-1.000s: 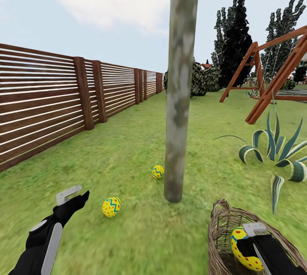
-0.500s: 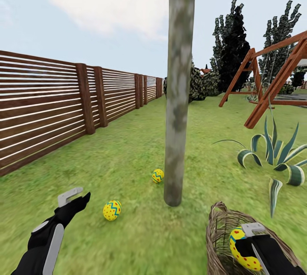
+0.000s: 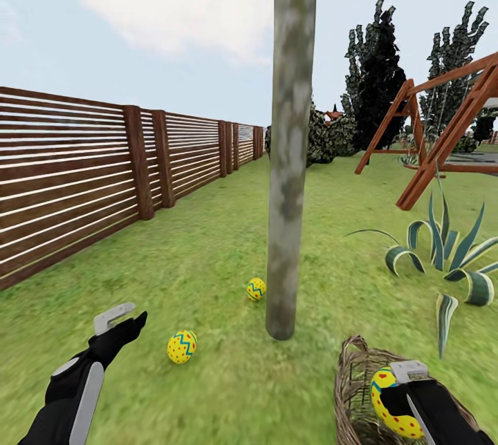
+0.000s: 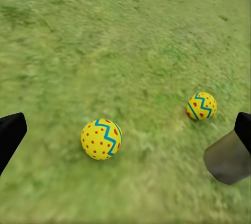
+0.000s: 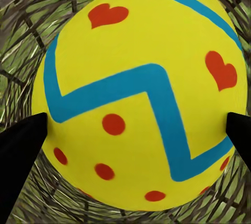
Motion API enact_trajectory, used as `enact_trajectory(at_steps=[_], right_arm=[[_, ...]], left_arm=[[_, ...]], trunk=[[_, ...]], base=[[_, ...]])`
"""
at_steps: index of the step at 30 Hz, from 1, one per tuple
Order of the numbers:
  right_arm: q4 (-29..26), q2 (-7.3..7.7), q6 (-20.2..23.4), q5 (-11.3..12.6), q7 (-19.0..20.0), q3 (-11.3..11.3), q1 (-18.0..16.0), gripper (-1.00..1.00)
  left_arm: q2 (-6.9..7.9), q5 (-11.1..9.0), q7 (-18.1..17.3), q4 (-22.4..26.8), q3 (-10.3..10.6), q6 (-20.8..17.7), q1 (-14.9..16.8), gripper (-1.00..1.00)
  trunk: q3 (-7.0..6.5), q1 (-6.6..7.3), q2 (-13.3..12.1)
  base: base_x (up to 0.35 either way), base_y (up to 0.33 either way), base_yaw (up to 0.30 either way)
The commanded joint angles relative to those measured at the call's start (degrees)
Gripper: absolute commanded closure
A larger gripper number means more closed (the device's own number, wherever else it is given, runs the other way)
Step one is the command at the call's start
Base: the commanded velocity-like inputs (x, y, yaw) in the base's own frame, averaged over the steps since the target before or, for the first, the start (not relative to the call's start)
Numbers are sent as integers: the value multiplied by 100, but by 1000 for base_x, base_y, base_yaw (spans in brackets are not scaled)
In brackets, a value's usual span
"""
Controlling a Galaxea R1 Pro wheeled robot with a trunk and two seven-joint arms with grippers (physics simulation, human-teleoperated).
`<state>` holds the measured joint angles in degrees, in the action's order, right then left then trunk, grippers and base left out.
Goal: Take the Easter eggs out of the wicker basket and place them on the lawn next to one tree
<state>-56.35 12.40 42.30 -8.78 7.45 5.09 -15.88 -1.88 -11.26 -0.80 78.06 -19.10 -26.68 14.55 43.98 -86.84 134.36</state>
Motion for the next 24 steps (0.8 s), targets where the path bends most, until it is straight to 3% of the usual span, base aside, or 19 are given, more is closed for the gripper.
enact_trajectory(at_steps=[1,11,17,24], right_arm=[[-7,-1,24,-49,55,12,-3,100],[-7,0,24,-29,55,9,-3,100],[-7,0,24,-40,55,6,-3,100],[-7,-6,24,-38,55,1,-3,100]], left_arm=[[-5,-43,-8,7,-15,-37,4,-100],[-23,-43,-8,7,-15,-39,4,-100],[-30,-42,-8,-14,-15,-39,4,-100],[-36,-43,-8,-28,-15,-39,4,-100]], trunk=[[-12,24,-38],[-191,243,-439],[-299,375,-680],[-425,529,-961]], base=[[0,0,0],[-6,0,0],[-265,0,0],[-21,0,0]])
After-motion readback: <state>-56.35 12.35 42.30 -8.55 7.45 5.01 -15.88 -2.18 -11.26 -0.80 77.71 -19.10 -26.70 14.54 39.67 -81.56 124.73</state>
